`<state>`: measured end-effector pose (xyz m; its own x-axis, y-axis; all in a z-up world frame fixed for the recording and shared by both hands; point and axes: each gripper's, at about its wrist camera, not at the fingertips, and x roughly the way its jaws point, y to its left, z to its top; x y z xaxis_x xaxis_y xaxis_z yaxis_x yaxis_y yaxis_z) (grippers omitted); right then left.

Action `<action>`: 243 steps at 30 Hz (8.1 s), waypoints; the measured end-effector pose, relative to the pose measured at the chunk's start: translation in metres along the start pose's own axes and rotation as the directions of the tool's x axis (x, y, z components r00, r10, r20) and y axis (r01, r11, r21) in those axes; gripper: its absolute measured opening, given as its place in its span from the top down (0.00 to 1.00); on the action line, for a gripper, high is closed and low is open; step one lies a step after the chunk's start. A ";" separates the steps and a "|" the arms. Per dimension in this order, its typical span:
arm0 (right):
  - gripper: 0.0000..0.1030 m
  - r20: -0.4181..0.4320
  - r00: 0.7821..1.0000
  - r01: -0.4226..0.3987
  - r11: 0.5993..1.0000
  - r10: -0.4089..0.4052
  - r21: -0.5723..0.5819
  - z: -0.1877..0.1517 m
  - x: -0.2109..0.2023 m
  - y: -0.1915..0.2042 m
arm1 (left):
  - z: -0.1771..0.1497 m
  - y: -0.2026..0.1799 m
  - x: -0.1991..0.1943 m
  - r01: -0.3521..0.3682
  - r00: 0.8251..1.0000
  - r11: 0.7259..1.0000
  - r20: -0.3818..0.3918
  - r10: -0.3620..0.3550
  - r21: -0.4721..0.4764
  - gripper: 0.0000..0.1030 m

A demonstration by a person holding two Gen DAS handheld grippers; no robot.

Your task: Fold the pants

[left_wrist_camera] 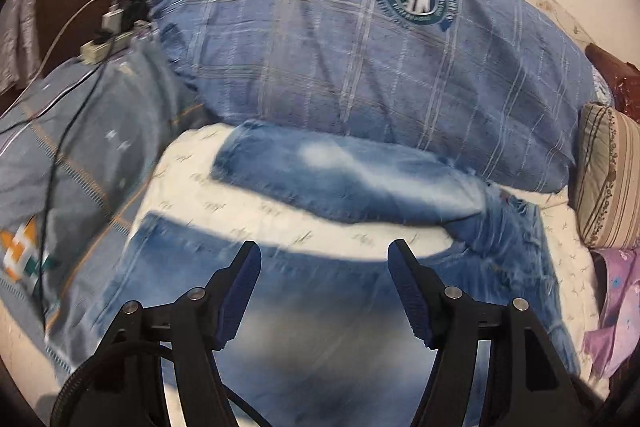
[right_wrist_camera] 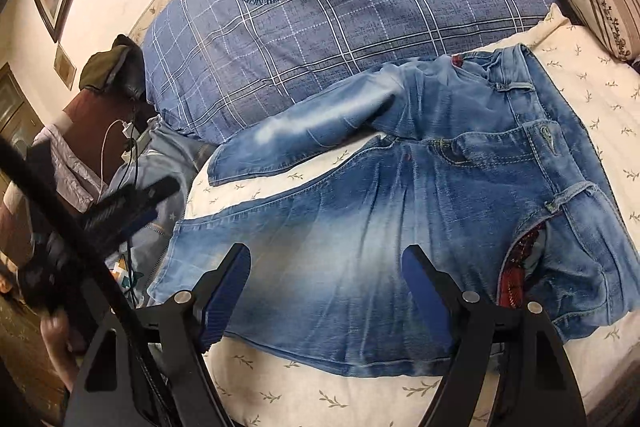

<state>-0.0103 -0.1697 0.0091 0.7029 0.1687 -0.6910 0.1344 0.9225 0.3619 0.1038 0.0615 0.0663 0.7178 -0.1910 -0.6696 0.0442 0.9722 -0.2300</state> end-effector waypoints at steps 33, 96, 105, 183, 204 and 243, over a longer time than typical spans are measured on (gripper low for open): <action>0.30 -0.310 0.950 -0.105 0.887 -0.045 -0.450 0.092 0.249 0.141 | 0.102 0.178 0.248 -0.113 0.935 0.895 -0.350 -0.051 -0.433 0.36; 0.88 -0.181 0.875 0.465 0.884 -0.450 0.053 0.250 0.138 -0.185 | 0.047 -0.037 0.185 0.186 0.963 0.970 -0.166 -0.212 -0.159 0.33; 0.94 0.028 0.972 0.230 0.967 -0.234 0.108 0.168 0.014 -0.104 | 0.040 -0.040 0.157 0.237 0.963 0.964 -0.099 -0.249 -0.120 0.33; 0.89 -0.201 0.941 0.313 0.926 -0.272 0.212 0.050 -0.068 -0.164 | -0.076 -0.141 0.104 0.312 0.787 0.911 -0.464 -0.407 -0.271 0.94; 0.14 0.120 0.927 0.354 0.934 -0.357 0.040 0.031 -0.118 -0.082 | -0.074 -0.055 0.003 0.338 0.909 0.941 -0.247 -0.335 -0.032 0.57; 0.98 -0.245 0.969 -0.180 0.734 0.020 -0.654 -0.066 0.095 0.181 | -0.038 0.189 0.020 -0.105 0.993 0.889 -0.097 0.068 -0.445 0.96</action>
<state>0.0351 0.0366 -0.0325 0.5131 0.2671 -0.8157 -0.4853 0.8741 -0.0191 0.1001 0.2365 -0.0176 0.6480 -0.1365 -0.7493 -0.3451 0.8244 -0.4487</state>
